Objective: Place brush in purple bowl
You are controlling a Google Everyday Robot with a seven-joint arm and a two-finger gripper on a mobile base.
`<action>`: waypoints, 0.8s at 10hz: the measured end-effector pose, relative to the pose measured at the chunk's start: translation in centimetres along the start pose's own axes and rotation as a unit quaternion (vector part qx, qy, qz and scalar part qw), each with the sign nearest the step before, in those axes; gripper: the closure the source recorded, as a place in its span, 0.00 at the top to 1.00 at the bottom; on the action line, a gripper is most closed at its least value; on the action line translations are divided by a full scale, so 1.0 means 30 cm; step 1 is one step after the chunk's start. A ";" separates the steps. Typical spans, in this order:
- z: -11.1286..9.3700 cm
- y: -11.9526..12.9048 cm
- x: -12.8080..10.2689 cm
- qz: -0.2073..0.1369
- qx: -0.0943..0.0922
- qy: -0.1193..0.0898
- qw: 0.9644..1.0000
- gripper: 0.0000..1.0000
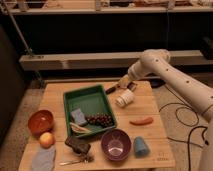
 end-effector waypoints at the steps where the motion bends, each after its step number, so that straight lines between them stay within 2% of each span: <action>1: 0.007 0.015 -0.018 -0.010 -0.009 0.002 1.000 0.61; 4: 0.014 0.021 -0.015 -0.022 -0.008 0.002 1.000 0.61; 6: 0.041 0.054 0.020 -0.048 0.013 -0.005 0.999 0.61; 8: 0.098 0.116 0.087 -0.081 0.041 -0.017 0.996 0.60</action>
